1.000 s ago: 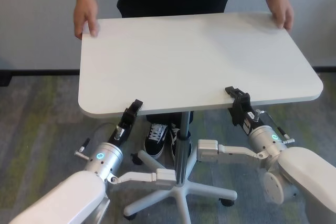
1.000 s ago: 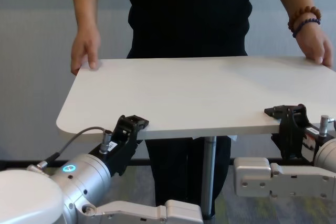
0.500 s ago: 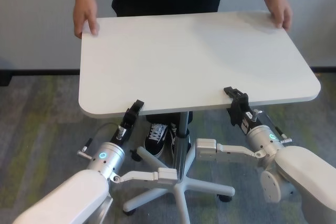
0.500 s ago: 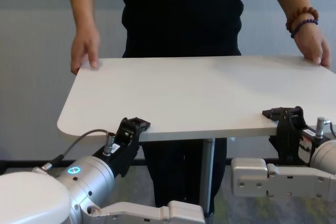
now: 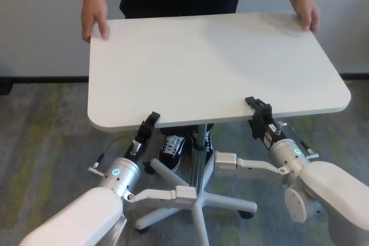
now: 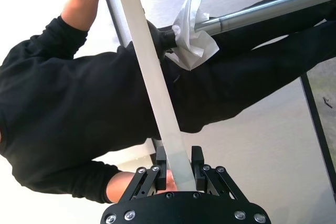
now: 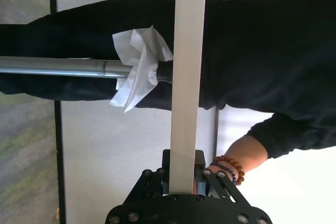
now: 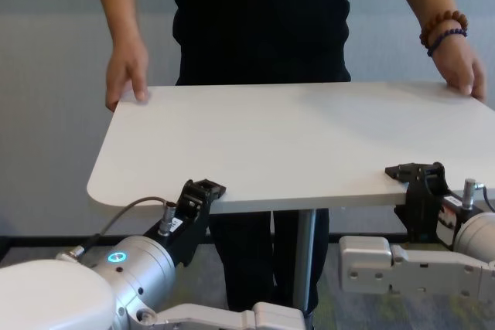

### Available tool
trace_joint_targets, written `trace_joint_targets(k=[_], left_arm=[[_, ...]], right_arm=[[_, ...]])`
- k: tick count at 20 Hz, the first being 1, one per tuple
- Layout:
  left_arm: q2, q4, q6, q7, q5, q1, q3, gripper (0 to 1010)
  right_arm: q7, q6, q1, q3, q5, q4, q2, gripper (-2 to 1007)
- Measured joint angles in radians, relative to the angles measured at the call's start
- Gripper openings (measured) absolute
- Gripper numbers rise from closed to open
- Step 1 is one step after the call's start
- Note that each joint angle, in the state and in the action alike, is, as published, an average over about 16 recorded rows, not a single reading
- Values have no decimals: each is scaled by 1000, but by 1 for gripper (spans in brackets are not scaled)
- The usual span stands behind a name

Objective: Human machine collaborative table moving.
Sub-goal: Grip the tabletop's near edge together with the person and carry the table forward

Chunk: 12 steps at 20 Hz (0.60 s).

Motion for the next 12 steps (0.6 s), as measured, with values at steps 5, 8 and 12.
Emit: trace_joint_targets(k=[5,8,12], left_arm=[[-5,12,1,2,-1,-3,6,294],[-7,17,2,1,-1,-3,8,294],[-8,20,2,-1,-5,-2,10,294]], right_arm=[[-11,-8,7,-5,8,32,-9,221],[-16,-11,10,-8,12,48,-14,221],[-21,-14,14,-11,17,67,-20,222]])
